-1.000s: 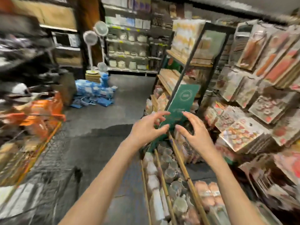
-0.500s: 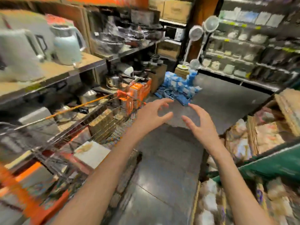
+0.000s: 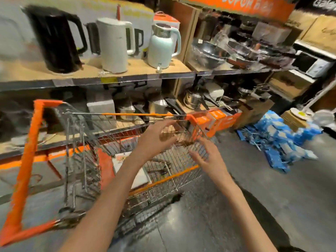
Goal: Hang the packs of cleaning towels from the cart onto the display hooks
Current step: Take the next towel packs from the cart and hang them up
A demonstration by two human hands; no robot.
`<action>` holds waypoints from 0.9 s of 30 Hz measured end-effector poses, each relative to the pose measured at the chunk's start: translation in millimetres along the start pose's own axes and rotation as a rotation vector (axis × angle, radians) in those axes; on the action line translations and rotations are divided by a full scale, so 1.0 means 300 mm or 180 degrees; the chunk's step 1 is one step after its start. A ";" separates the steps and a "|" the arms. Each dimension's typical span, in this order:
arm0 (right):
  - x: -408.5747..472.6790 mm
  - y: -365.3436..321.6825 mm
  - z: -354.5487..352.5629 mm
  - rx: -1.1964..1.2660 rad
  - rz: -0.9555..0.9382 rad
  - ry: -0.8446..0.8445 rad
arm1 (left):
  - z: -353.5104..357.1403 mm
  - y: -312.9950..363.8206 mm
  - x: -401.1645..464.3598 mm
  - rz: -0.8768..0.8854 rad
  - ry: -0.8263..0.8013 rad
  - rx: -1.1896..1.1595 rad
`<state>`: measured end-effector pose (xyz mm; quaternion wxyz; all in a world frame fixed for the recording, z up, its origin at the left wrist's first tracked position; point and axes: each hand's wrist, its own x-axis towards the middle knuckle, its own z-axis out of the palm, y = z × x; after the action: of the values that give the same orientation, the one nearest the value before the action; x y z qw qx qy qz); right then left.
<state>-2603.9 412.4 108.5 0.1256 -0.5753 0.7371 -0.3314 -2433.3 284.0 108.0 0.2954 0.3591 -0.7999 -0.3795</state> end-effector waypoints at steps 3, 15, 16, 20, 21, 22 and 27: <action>0.109 0.055 0.100 -0.0031 -0.0156 -0.0413 | 0.003 -0.137 -0.024 -0.0455 0.0341 -0.0345; 0.440 0.173 0.632 0.0508 0.0096 -0.1765 | 0.023 -0.680 -0.046 -0.1854 0.1297 -0.0671; 0.468 0.185 0.675 0.0537 0.0135 -0.1815 | 0.037 -0.713 -0.027 -0.1897 0.1290 -0.0721; 0.584 0.255 0.851 0.0531 0.0253 -0.1970 | 0.111 -0.872 0.043 -0.2132 0.1154 -0.0860; 0.611 0.277 0.894 0.0531 0.0302 -0.2024 | 0.136 -0.911 0.058 -0.2209 0.1137 -0.0910; 0.636 0.301 0.938 0.0506 0.0326 -0.2085 | 0.163 -0.946 0.071 -0.2294 0.1106 -0.0964; 0.736 0.438 1.151 0.0628 0.0667 -0.2483 | 0.333 -1.123 0.133 -0.2765 0.0941 -0.0881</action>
<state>-2576.4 103.5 -189.9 0.4831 -0.5649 0.6535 -0.1431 -2412.3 138.7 -213.6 0.2650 0.6676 -0.4671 -0.5156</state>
